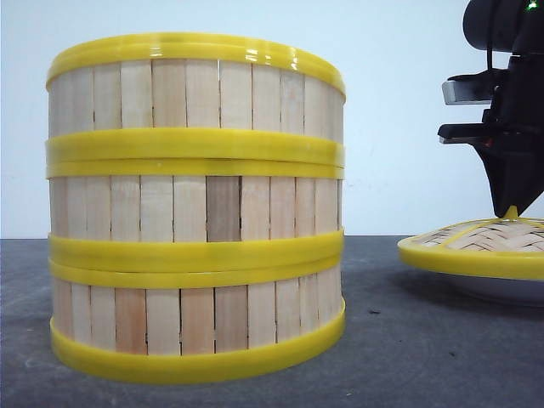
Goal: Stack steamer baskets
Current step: 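Lower the right gripper onto the center knob of the woven lid, then lift the lid off the white plate and carry it over the stack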
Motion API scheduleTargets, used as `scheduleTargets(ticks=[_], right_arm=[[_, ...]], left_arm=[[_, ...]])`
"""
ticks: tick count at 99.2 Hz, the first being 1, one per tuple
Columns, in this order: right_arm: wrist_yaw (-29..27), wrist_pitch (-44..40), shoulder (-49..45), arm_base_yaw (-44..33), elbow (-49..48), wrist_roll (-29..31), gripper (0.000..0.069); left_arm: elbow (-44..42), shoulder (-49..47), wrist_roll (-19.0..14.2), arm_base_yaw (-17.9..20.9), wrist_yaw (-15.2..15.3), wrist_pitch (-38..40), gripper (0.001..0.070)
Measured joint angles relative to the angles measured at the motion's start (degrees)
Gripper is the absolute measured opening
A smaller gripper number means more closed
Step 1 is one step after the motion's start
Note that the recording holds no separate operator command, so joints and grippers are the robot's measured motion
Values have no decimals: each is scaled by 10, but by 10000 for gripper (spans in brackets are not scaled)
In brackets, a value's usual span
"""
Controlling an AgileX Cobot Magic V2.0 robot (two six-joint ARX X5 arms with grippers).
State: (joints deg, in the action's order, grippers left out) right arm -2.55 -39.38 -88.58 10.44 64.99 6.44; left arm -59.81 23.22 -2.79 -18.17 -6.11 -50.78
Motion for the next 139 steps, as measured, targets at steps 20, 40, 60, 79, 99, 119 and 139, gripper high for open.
scheduleTargets(ticks=[20,40,60,79,99,119,139], right_arm=[[0,-2,0,0,0,0,68],[0,-2,0,0,0,0,57],[0,-2,1,0,0,0,57],[3,-21,26,0,3,0,57],[12,-71,79,1,65,0,57],[45,-132,109,18,159,0,57],[106,-182,109,80,288,0,55]], left_arm=[[0,0,0,0,0,0,194],[0,0,0,0,0,0,194],[0,0,0,0,0,0,194],[0,0,0,0,0,0,194],[0,0,0,0,0,0,194],[0,0,0,0,0,0,194],[0,0,-6,0,0,0,194]])
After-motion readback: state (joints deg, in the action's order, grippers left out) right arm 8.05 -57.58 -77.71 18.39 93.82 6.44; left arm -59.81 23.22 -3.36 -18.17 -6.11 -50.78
